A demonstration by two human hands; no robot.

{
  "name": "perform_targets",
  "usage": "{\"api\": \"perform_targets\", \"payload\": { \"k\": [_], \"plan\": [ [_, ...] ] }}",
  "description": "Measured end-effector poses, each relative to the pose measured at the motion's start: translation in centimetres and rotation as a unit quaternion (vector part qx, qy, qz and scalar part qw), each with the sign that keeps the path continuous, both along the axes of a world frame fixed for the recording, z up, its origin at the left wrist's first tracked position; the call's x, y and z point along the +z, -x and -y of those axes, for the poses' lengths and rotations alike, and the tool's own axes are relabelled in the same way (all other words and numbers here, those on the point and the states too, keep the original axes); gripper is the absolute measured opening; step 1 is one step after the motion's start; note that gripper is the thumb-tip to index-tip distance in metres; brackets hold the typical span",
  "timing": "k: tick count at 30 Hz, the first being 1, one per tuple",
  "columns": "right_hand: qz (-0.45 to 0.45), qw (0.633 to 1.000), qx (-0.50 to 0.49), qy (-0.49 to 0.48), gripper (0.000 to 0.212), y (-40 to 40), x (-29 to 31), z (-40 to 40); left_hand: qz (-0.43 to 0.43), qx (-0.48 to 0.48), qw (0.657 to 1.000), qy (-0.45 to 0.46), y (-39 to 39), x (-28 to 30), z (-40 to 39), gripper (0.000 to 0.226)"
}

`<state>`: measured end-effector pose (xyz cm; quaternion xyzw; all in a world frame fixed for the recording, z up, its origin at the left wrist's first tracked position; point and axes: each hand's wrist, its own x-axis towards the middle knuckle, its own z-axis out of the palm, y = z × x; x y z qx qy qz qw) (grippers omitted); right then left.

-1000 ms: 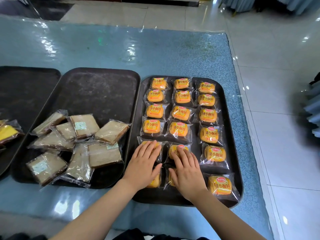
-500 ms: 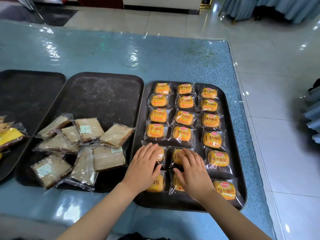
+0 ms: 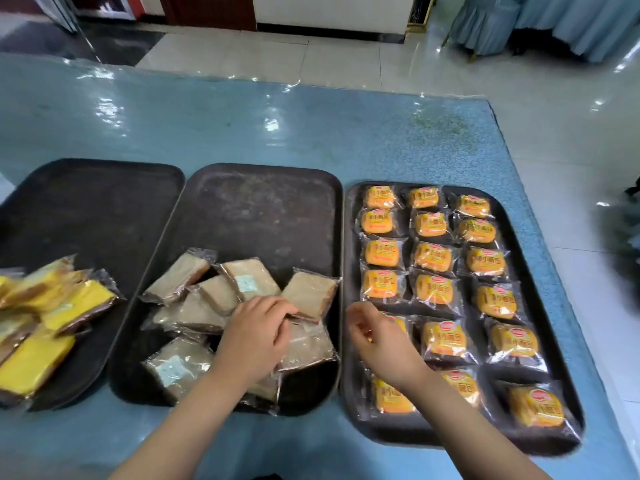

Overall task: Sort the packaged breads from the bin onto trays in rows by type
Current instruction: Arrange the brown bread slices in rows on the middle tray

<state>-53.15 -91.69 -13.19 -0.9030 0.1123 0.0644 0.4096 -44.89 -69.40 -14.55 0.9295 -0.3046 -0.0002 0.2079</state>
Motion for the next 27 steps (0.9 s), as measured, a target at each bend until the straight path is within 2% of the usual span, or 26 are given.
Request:
{"api": "perform_targets", "payload": {
  "k": [3, 6, 14, 17, 21, 24, 27],
  "plan": [
    [-0.028, 0.999, -0.035, 0.013, 0.035, -2.4, -0.8, -3.6, 0.0, 0.001, 1.0, -0.001, -2.1, 0.2, -4.1, 0.031],
    [-0.034, 0.993, -0.11, 0.029, 0.044, -4.3, -1.2, -6.4, -0.005, -0.013, 1.0, -0.012, -4.1, 0.4, -7.6, 0.032],
    [-0.079, 0.959, -0.272, -0.024, 0.04, -6.5, -3.1, -10.4, -0.026, -0.08, 0.996, -0.031, -7.5, 0.3, -14.4, 0.033],
    [-0.044, 0.934, -0.347, -0.067, 0.03, -7.0, -2.8, -11.2, -0.031, -0.096, 0.994, -0.032, -8.3, 0.2, -16.1, 0.027],
    [0.05, 0.906, -0.409, -0.097, 0.023, -7.3, -1.1, -12.1, -0.065, -0.102, 0.993, -0.004, -9.4, 0.3, -17.7, 0.028],
    [0.103, 0.891, -0.417, -0.147, 0.025, -7.7, 0.5, -12.7, -0.116, -0.087, 0.989, 0.025, -10.4, 0.7, -18.1, 0.026],
    [0.137, 0.899, -0.366, -0.197, 0.029, -8.3, 2.2, -13.6, -0.158, -0.076, 0.983, 0.055, -11.2, 1.7, -17.5, 0.03]
  ]
}}
